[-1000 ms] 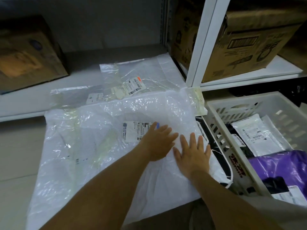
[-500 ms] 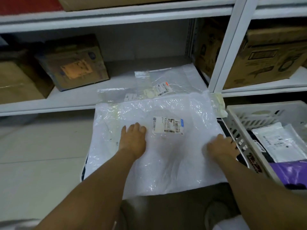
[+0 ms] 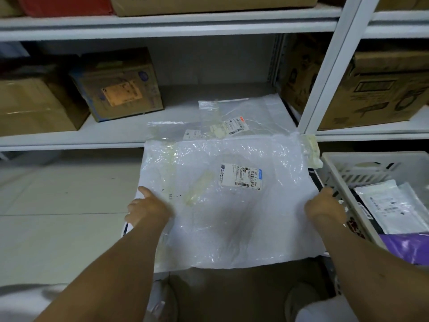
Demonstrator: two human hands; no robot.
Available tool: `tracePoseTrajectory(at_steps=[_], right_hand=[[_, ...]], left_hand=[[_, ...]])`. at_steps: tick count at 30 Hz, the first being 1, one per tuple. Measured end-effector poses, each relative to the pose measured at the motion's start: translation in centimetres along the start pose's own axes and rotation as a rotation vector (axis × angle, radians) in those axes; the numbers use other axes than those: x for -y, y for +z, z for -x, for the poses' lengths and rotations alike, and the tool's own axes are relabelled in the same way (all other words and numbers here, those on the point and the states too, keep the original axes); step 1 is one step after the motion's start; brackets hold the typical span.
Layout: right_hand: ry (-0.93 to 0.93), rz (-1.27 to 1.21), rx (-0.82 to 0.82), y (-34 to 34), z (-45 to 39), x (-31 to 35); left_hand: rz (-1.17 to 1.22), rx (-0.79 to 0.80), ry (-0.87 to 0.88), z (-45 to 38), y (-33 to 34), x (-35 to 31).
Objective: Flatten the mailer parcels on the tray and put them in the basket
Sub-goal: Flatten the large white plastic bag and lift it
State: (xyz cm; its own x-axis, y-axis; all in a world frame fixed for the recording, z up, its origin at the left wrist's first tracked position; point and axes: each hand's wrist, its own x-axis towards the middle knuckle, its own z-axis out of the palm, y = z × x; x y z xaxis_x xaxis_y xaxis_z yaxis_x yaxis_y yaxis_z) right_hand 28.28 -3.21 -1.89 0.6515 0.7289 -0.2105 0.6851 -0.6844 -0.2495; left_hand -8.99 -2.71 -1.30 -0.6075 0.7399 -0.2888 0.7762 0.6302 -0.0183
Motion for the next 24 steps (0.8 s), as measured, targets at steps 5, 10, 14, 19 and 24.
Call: tracePoseTrajectory(at_steps=[5, 10, 14, 19, 24], right_hand=[[-0.145, 0.177, -0.025, -1.7, 1.1, 1.3], [-0.146, 0.373, -0.039, -2.9, 2.4, 2.1], [-0.133, 0.327, -0.057, -3.4, 3.4, 2.6], [-0.285, 0.287, -0.176, -4.2, 5.8, 4.4], [-0.449, 0.286, -0.233, -5.1, 9.0, 6.7]], left_hand=[[-0.010, 0.005, -0.008, 0.3, -0.4, 0.4], [0.077, 0.170, -0.122, -1.3, 0.4, 2.3], [0.161, 0.152, -0.076, -0.8, 0.2, 2.5], [0.206, 0.068, -0.019, 1.6, -2.1, 1.9], [0.247, -0.059, 0.074, 4.7, -4.1, 0.4]])
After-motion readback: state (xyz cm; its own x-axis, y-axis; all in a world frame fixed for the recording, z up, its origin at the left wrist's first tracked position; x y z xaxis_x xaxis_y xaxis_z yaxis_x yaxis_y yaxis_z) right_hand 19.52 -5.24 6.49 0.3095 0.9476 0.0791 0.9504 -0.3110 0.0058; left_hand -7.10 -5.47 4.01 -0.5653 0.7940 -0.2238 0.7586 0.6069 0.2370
